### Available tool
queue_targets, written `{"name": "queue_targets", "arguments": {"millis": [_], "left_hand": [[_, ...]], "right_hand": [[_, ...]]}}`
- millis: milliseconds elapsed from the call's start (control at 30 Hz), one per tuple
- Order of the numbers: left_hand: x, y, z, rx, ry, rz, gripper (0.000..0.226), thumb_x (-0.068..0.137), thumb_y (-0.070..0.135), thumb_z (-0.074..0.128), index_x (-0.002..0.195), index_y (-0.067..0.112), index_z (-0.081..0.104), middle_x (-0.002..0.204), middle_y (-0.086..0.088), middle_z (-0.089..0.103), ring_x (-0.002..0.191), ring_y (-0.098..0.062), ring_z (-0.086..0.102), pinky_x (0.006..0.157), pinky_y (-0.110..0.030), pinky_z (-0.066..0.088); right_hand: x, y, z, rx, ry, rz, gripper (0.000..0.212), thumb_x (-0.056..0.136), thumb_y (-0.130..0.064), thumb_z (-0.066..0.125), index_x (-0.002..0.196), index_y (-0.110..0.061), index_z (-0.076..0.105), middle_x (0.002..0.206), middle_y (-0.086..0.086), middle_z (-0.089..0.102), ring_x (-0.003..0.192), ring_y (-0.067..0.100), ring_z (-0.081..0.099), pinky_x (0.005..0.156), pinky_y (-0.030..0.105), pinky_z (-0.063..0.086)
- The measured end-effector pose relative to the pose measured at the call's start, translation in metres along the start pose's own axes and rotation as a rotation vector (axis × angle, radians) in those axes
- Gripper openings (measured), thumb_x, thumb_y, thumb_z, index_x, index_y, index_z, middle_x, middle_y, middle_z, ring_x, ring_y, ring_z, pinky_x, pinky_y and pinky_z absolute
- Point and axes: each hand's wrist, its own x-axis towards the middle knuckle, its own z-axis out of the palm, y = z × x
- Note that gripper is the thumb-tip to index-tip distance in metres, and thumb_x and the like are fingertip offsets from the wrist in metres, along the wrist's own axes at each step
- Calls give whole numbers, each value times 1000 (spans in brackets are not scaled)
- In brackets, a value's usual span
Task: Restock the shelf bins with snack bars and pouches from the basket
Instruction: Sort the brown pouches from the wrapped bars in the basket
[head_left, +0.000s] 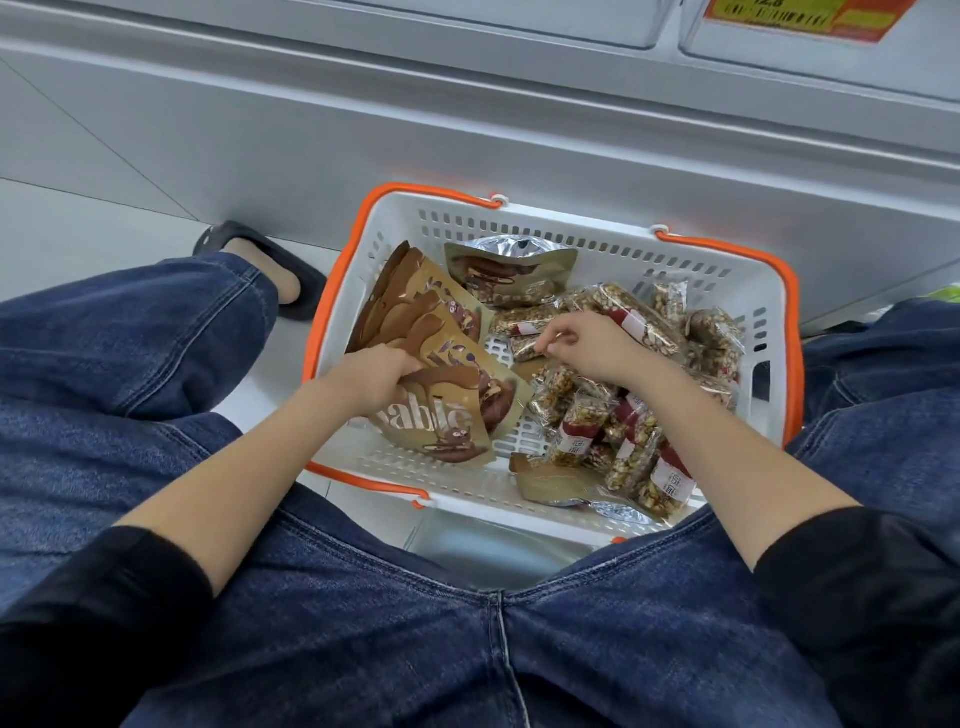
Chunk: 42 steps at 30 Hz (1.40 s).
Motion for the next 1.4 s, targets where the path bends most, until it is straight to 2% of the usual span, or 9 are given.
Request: {"name": "queue_targets", "arguments": {"millis": [200,433,633,767,933,1033,1100,1200,1400], "left_hand": [[7,-4,9,122,3,-71,34,93,19,54,126,19,55,116,-5,62,105,-26,58,88,-41,50],[14,5,-16,-45,73,-23,44,81,22,71,122,18,55,118,-1,62,106,-21,58,88,-38,50],[16,25,-18,-141,153,47,35,83,16,70,116,17,59,115,-3,64,103,-18,59,92,-37,50],[9,26,-12,-245,159,87,28,84,9,68,111,18,64,111,-2,65,101,-15,58,92,-30,47],[-5,32,-15,-387,347,109,26,85,-1,62,105,15,66,106,1,60,98,-11,57,89,-24,48],[-9,31,-21,-563,83,122,40,83,-5,63,118,16,60,121,2,57,115,-12,54,96,-28,47],[-10,31,-23,-646,-116,143,61,80,-7,65,132,21,48,133,6,48,123,-10,46,98,-31,46],[-8,30,-25,-629,35,121,84,74,5,77,141,27,32,127,7,46,118,-15,48,92,-26,46],[-3,32,-28,-719,-112,117,77,71,23,82,136,32,41,130,13,49,116,-9,51,96,-25,44]], "right_hand": [[-11,2,1,14,-386,74,5,87,-8,67,91,-11,68,90,7,71,82,19,68,74,28,58],[-39,35,56,-423,-797,72,71,85,-55,62,143,-26,34,142,-1,43,125,22,45,105,40,38],[-49,34,69,-740,-561,-292,34,101,-32,41,125,-13,55,100,8,66,80,22,57,67,33,48],[-60,20,69,-1005,-459,-468,43,95,-1,42,136,-14,44,62,0,35,48,15,33,41,26,22],[-56,19,48,-456,-264,-185,24,96,-2,45,101,-18,63,67,-10,51,54,7,49,57,22,45],[-55,-9,-3,-134,-109,-212,31,97,-13,50,72,-32,54,67,-12,55,56,5,51,58,20,46],[-59,-24,-36,-90,-131,-211,22,96,-15,52,77,-23,59,69,-8,55,53,0,46,54,13,41],[-63,-28,-67,-12,-181,-197,12,95,-10,54,98,-3,63,79,2,58,51,-8,50,53,7,38],[-63,-23,-96,144,-248,-152,22,97,-16,53,111,-27,65,93,0,74,69,12,64,47,23,49]]}}
